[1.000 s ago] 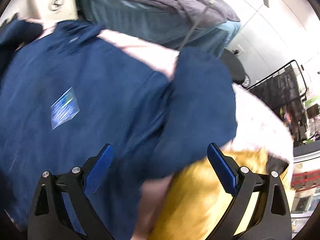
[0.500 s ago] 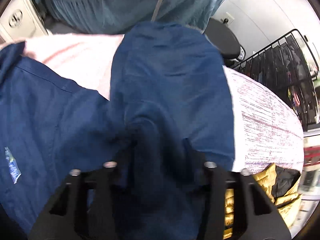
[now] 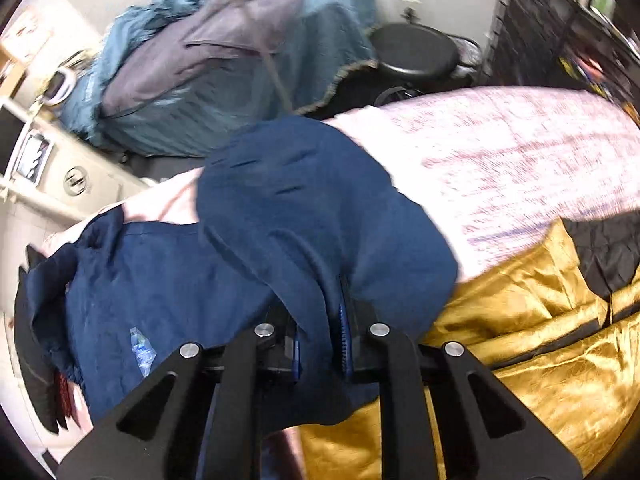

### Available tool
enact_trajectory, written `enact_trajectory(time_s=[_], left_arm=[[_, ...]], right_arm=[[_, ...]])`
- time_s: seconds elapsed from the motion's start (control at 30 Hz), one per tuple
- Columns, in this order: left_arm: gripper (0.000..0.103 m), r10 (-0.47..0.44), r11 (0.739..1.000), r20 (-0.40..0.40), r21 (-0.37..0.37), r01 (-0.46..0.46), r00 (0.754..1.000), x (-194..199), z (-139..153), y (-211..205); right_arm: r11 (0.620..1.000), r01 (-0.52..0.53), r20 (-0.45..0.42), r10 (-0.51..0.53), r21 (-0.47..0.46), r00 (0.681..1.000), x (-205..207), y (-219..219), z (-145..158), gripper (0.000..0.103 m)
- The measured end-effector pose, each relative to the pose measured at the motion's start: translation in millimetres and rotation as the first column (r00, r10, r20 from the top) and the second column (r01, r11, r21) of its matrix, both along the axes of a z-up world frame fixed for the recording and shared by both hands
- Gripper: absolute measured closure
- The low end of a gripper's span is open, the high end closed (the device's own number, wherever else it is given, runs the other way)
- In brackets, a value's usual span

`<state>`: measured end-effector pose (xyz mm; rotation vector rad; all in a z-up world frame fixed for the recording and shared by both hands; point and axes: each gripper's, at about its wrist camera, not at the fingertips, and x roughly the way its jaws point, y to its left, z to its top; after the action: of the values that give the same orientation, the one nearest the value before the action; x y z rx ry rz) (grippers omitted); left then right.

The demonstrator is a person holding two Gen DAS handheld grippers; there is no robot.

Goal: Fold large clothes

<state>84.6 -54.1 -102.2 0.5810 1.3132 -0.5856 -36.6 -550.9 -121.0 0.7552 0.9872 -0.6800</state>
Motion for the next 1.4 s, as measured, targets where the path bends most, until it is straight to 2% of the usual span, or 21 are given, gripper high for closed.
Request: enact_trajectory(time_s=[0.13,0.23,0.33,0.37,0.43,0.5,0.57,0.63,0.67,0.73,0.77,0.8,0.87,0.93,1.0,1.13,1.27,1.4], left_arm=[[0.008,-0.019,0.999,0.017,-0.030,0.019,1.000,8,4,-2],[0.008,-0.047,0.997,0.079,-0.054,0.051,0.996,19,16,0],[0.007,-0.050,0.996,0.155,-0.065,0.060,0.987,35,32,8],[0.007,-0.044,0.996,0.182,-0.073,0.058,0.982,41,37,12],[0.007,-0.025,0.995,0.241,-0.092,0.049,0.970,53,48,23],[0.007,-0.006,0.995,0.255,-0.099,0.032,0.967,65,50,32],[0.007,0.014,0.995,0.225,-0.101,0.009,0.974,77,41,42],[0.007,0.015,0.997,0.179,-0.077,-0.001,0.984,88,26,48],[0.007,0.012,0.998,0.163,-0.067,-0.001,0.987,91,21,49],[0.007,0.003,0.998,0.129,-0.067,0.006,0.992,97,12,51],[0.007,0.001,0.998,0.117,-0.066,0.007,0.993,99,10,50],[0.007,-0.001,0.998,0.105,-0.069,0.008,0.994,102,8,50],[0.007,-0.012,0.996,0.079,-0.092,0.019,0.997,110,8,47],[0.007,-0.025,0.993,0.073,-0.110,0.033,0.997,117,9,43],[0.007,-0.042,0.991,0.077,-0.125,0.051,0.996,125,11,34],[0.007,-0.058,0.988,0.087,-0.139,0.070,0.994,141,11,17],[0.007,-0.045,0.986,0.068,-0.159,0.055,0.997,159,8,3],[0.007,-0.006,0.981,0.023,-0.196,0.011,1.000,170,2,-2]], right_arm=[[0.992,-0.113,0.069,0.116,-0.052,0.991,43,45,34,0.088],[0.966,-0.236,0.136,0.249,-0.100,0.959,85,92,63,0.088],[0.926,-0.362,0.241,0.376,-0.104,0.895,119,147,84,0.088],[0.902,-0.414,0.281,0.431,-0.121,0.857,128,169,88,0.088],[0.856,-0.494,0.292,0.517,-0.155,0.804,139,207,80,0.088],[0.833,-0.529,0.198,0.552,-0.160,0.810,145,234,56,0.088],[0.811,-0.570,0.050,0.580,-0.132,0.813,151,263,13,0.085],[0.775,-0.625,-0.090,0.619,-0.090,0.780,155,285,-27,0.083],[0.750,-0.654,-0.199,0.630,-0.094,0.751,155,299,-50,0.081],[0.710,-0.693,-0.318,0.633,-0.125,0.706,150,318,-76,0.055],[0.695,-0.706,-0.353,0.631,-0.138,0.690,146,329,-85,0.033],[0.688,-0.709,-0.373,0.624,-0.154,0.687,143,334,-88,0.022],[0.657,-0.725,-0.415,0.612,-0.207,0.673,140,348,-87,0.021],[0.644,-0.731,-0.441,0.601,-0.228,0.667,134,353,-85,0.021],[0.666,-0.714,-0.426,0.595,-0.214,0.682,130,354,-75,0.021],[0.752,-0.625,-0.318,0.553,-0.209,0.771,112,342,-46,0.019],[0.854,-0.474,-0.236,0.425,-0.214,0.874,83,316,-19,0.019],[0.927,-0.280,-0.183,0.239,-0.251,0.954,54,272,-5,0.019]])
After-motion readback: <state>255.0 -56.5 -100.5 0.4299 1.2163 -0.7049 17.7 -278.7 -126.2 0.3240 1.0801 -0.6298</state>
